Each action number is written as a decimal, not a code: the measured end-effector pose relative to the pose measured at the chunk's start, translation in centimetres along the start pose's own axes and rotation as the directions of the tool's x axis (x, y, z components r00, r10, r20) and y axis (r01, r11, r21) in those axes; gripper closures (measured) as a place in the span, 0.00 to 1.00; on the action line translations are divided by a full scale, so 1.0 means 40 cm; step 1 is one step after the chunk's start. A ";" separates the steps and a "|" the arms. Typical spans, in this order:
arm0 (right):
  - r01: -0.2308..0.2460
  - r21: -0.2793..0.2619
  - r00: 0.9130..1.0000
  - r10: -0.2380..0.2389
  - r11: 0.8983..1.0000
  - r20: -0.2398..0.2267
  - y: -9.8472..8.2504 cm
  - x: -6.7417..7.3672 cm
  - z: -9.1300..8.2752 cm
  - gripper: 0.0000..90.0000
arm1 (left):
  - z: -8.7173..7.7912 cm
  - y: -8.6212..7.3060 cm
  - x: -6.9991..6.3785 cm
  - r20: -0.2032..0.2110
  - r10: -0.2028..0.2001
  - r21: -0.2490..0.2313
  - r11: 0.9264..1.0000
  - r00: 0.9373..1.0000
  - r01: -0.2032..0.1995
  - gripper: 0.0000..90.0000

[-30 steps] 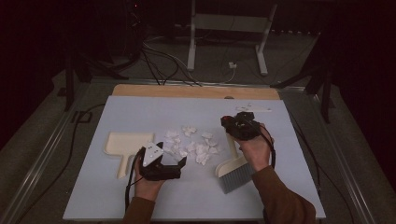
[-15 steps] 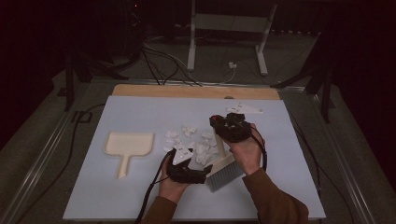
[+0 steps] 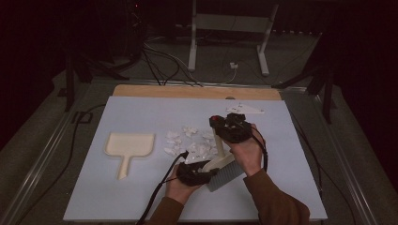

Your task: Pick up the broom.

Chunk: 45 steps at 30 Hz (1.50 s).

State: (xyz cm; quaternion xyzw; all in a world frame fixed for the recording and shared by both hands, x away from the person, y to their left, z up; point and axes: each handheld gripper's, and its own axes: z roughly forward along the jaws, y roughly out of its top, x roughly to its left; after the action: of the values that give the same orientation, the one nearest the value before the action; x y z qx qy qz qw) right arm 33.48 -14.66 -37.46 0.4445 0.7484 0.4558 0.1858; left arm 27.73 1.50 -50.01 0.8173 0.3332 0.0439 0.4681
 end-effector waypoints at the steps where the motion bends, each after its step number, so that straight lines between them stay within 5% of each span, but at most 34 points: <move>1: 0.000 -0.001 1.000 0.000 1.000 -0.002 0.000 -0.001 0.000 0.79 | 0.001 0.001 -0.001 -0.003 0.001 0.004 1.000 1.000 -0.001 0.67; 5: 0.030 -0.013 0.999 -0.031 0.999 -0.024 -0.002 -0.006 0.004 0.77 | -0.003 0.003 0.006 0.018 -0.026 0.010 1.000 0.999 0.026 0.70; 9: 0.061 0.017 0.993 -0.059 0.998 -0.098 -0.008 -0.022 0.021 0.40 | -0.003 0.004 0.011 0.037 -0.042 0.012 0.999 0.998 0.041 0.71; 11: 0.100 0.065 0.993 -0.095 0.993 -0.068 -0.020 -0.019 0.034 0.22 | -0.003 0.005 0.011 0.046 -0.054 0.009 0.998 0.997 0.054 0.72; 14: 0.115 0.093 0.993 -0.113 0.989 -0.024 -0.034 -0.023 0.042 0.17 | -0.005 0.006 0.012 0.078 -0.070 -0.004 0.998 0.995 0.070 0.74; 19: 0.097 0.098 0.994 -0.091 0.990 -0.058 -0.044 -0.047 0.037 0.05 | -0.014 0.009 0.011 0.108 -0.079 -0.021 0.996 0.991 0.082 0.76; 22: 0.099 0.089 0.992 -0.091 0.991 -0.090 -0.044 -0.056 0.030 0.04 | -0.022 0.011 0.012 0.123 -0.082 -0.033 0.996 0.989 0.086 0.77; 27: 0.103 0.050 0.975 -0.091 0.993 -0.204 -0.039 -0.084 0.002 0.06 | -0.042 0.015 0.016 0.131 -0.088 -0.060 0.994 0.988 0.096 0.78; 33: 0.093 0.004 0.974 -0.090 0.996 -0.210 -0.033 -0.102 -0.022 0.08 | -0.079 0.024 0.025 0.137 -0.089 -0.095 0.990 0.987 0.103 0.78; 35: 0.078 -0.014 0.963 -0.079 0.997 -0.259 -0.028 -0.107 -0.029 0.12 | -0.091 0.030 0.026 0.135 -0.076 -0.094 0.992 0.988 0.089 0.78; 41: 0.055 -0.029 0.947 -0.061 0.998 -0.314 -0.021 -0.104 -0.028 0.12 | -0.118 0.035 0.032 0.138 -0.047 -0.098 0.993 0.989 0.061 0.78; 45: 0.002 0.032 0.932 0.009 0.999 -0.361 -0.014 -0.102 -0.025 0.11 | -0.134 0.036 0.038 0.130 -0.022 -0.088 0.996 0.991 0.033 0.78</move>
State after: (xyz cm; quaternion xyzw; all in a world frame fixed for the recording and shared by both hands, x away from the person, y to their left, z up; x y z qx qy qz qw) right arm 34.72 -18.70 -37.92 0.3574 0.7761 0.5182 0.0372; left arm 27.59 5.86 -46.23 0.7918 0.3112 -0.0003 0.5255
